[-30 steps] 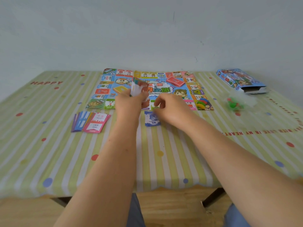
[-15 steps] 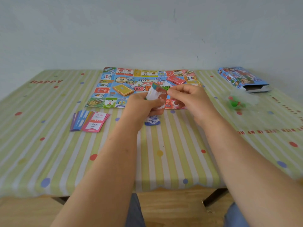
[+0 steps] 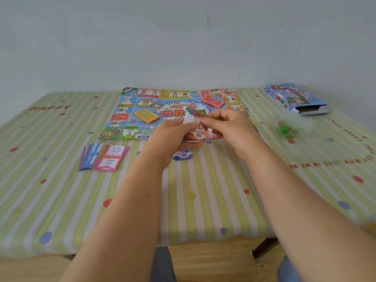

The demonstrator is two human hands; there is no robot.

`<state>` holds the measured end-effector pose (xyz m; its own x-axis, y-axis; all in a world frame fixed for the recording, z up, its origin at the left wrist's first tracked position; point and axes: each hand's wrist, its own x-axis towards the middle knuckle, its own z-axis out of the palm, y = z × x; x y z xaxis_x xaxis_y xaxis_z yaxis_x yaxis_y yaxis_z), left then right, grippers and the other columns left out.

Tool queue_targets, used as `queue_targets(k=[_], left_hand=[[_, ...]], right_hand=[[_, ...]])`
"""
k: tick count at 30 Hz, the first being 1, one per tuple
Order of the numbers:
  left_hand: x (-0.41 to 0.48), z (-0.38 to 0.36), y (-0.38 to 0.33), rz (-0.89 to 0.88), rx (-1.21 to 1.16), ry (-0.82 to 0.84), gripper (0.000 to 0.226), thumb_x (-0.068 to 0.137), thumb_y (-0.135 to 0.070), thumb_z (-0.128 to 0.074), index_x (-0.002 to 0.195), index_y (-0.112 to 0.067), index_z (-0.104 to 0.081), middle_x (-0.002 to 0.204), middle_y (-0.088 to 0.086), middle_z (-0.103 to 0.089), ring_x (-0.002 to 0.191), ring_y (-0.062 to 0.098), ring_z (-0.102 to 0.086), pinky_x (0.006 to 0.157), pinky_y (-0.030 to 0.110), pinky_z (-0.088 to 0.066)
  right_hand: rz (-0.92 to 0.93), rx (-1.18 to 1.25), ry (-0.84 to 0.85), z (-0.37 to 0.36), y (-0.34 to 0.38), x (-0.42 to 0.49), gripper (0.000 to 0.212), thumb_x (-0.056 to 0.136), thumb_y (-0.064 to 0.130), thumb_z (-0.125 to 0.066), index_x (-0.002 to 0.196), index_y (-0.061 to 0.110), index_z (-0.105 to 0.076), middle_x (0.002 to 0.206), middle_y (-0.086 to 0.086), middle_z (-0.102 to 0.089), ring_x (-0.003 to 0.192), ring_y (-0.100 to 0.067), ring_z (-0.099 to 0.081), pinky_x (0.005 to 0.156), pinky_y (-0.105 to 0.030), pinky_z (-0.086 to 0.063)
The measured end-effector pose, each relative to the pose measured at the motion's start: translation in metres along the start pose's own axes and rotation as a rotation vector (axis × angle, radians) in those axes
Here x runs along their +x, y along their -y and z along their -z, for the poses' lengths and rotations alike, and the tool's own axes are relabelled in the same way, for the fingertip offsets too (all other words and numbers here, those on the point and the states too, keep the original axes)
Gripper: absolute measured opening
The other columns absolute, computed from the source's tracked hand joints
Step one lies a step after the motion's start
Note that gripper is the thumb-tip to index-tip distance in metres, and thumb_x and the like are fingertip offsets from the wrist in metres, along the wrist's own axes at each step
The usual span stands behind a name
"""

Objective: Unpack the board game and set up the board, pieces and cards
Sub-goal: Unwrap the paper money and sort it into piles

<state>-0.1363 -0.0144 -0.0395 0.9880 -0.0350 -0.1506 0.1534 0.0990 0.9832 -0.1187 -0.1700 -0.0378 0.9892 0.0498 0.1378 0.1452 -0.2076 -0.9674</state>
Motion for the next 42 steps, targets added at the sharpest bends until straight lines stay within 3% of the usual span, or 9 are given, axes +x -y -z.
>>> queue_targets(k=[4, 9, 15, 26, 34, 42], left_hand=[[0.0017, 0.002, 0.0025, -0.055, 0.016, -0.007, 0.021, 0.092, -0.012, -0.06, 0.109, -0.002, -0.066, 0.095, 0.015, -0.074, 0.082, 0.024, -0.072, 0.073, 0.031, -0.059], [0.0011, 0.0017, 0.0029, -0.081, 0.057, -0.008, 0.018, 0.089, -0.013, -0.065, 0.106, -0.007, -0.068, 0.09, 0.01, -0.075, 0.076, 0.02, -0.073, 0.065, 0.024, -0.058], [-0.0021, -0.0014, -0.001, -0.037, -0.013, -0.023, 0.012, 0.094, -0.016, -0.058, 0.095, -0.008, -0.068, 0.084, 0.01, -0.075, 0.075, 0.021, -0.073, 0.069, 0.031, -0.061], [-0.0032, -0.0015, 0.0001, -0.091, 0.067, -0.063, 0.008, 0.087, -0.014, -0.068, 0.094, -0.01, -0.069, 0.074, 0.001, -0.075, 0.065, 0.013, -0.072, 0.059, 0.02, -0.057], [-0.0004, -0.0014, 0.0005, -0.062, -0.012, -0.075, 0.014, 0.091, -0.01, -0.061, 0.103, -0.005, -0.067, 0.088, 0.011, -0.075, 0.076, 0.021, -0.073, 0.07, 0.03, -0.061], [-0.0012, -0.0016, -0.001, -0.074, 0.035, -0.134, 0.001, 0.088, -0.011, -0.066, 0.088, -0.01, -0.066, 0.085, 0.011, -0.074, 0.073, 0.023, -0.072, 0.065, 0.026, -0.06]], right_hand=[[-0.03, 0.06, 0.06, 0.0014, 0.0028, -0.0018, 0.009, 0.086, 0.009, -0.069, 0.093, 0.014, -0.072, 0.076, 0.003, -0.071, 0.055, 0.002, -0.061, 0.054, -0.016, -0.048], [-0.063, 0.08, 0.083, 0.0042, 0.0025, -0.0013, 0.009, 0.085, 0.008, -0.07, 0.084, 0.016, -0.073, 0.071, 0.001, -0.07, 0.053, -0.003, -0.059, 0.057, -0.02, -0.047], [-0.08, 0.052, 0.024, 0.0042, 0.0037, -0.0018, 0.007, 0.085, 0.008, -0.07, 0.083, 0.015, -0.072, 0.074, -0.002, -0.071, 0.05, -0.003, -0.058, 0.056, -0.02, -0.048], [-0.074, 0.112, 0.07, 0.0045, 0.0025, -0.0003, 0.012, 0.083, 0.005, -0.071, 0.088, 0.016, -0.073, 0.074, 0.0, -0.071, 0.057, -0.005, -0.063, 0.058, -0.021, -0.049], [-0.105, 0.083, 0.029, 0.0058, 0.0023, -0.0003, 0.008, 0.084, 0.006, -0.07, 0.082, 0.014, -0.07, 0.067, 0.002, -0.069, 0.052, -0.005, -0.06, 0.056, -0.022, -0.048], [-0.097, 0.081, 0.042, 0.0054, 0.0018, 0.0002, 0.012, 0.084, 0.005, -0.07, 0.082, 0.017, -0.072, 0.071, 0.0, -0.071, 0.055, -0.006, -0.06, 0.058, -0.022, -0.049]])
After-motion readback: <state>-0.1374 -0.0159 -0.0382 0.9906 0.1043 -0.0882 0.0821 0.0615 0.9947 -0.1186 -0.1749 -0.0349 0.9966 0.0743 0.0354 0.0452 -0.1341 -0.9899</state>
